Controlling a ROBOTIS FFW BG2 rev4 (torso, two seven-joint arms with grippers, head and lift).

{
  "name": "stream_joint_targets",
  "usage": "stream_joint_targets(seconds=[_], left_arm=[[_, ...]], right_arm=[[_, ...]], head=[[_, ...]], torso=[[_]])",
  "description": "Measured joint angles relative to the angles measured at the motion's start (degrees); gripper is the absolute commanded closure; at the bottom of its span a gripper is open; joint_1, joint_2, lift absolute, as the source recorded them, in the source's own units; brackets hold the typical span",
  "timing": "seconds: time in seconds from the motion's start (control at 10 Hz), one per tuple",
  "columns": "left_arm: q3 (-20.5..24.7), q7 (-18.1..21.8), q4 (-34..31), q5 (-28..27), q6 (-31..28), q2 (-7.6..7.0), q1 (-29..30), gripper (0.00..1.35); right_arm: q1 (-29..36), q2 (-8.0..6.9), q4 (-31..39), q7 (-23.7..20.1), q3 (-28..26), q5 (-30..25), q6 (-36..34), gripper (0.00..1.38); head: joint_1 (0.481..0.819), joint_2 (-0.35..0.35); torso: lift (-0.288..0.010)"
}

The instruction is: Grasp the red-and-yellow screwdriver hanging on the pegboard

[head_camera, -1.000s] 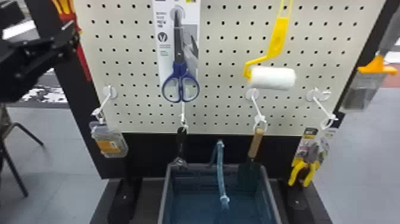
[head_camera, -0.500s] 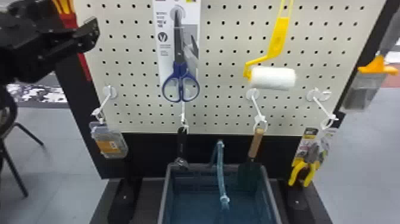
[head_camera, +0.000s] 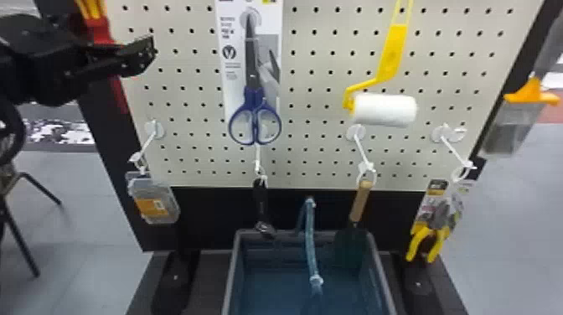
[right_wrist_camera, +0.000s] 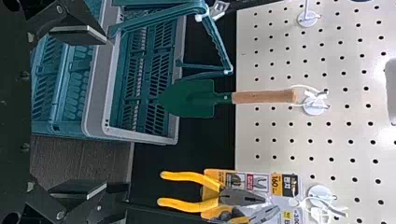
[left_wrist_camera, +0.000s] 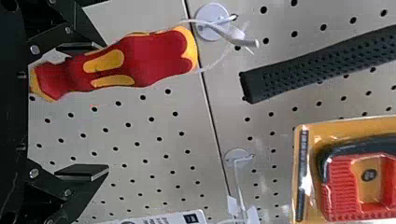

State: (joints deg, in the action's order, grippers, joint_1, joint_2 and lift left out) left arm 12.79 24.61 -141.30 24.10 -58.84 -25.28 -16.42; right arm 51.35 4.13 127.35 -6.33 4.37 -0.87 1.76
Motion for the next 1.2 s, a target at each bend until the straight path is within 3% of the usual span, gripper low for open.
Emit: stream_joint_targets(seconds=[0.1, 0.3, 0.6, 0.9, 1.2], left_arm=[[0.0, 1.2, 2.0, 0.3, 0.1, -1.42, -1.3, 0.42], [0.1, 2.1, 4.5, 0.3, 0.2, -4.16, -4.6, 0.60], [0.6, 2.2, 5.2, 1.2, -1.4, -7.37, -7.9, 1.06], [-0.1, 2.2, 5.0, 0.6, -1.2, -7.55, -8.0, 1.22], [-0.9, 2.2, 4.9, 0.4, -0.9, -7.49, -8.1, 1.22]], right_arm=[[0.0, 0.00, 0.0, 0.0, 0.0, 0.1, 0.0, 0.20], [-0.1, 0.04, 0.0, -0.1, -0.1, 0.1, 0.0, 0.20], [0.0, 0.07, -0.1, -0.2, -0.1, 0.1, 0.0, 0.20], [0.0, 0.02, -0.1, -0.2, -0.1, 0.1, 0.0, 0.20], [0.1, 0.05, -0.1, -0.2, -0.1, 0.1, 0.0, 0.20]], head=[[0.549, 0.000], [0.549, 0.000], [0.549, 0.000], [0.549, 0.000], [0.549, 0.000]], torso=[[-0.100], [-0.100], [-0.100], [-0.100], [-0.100]])
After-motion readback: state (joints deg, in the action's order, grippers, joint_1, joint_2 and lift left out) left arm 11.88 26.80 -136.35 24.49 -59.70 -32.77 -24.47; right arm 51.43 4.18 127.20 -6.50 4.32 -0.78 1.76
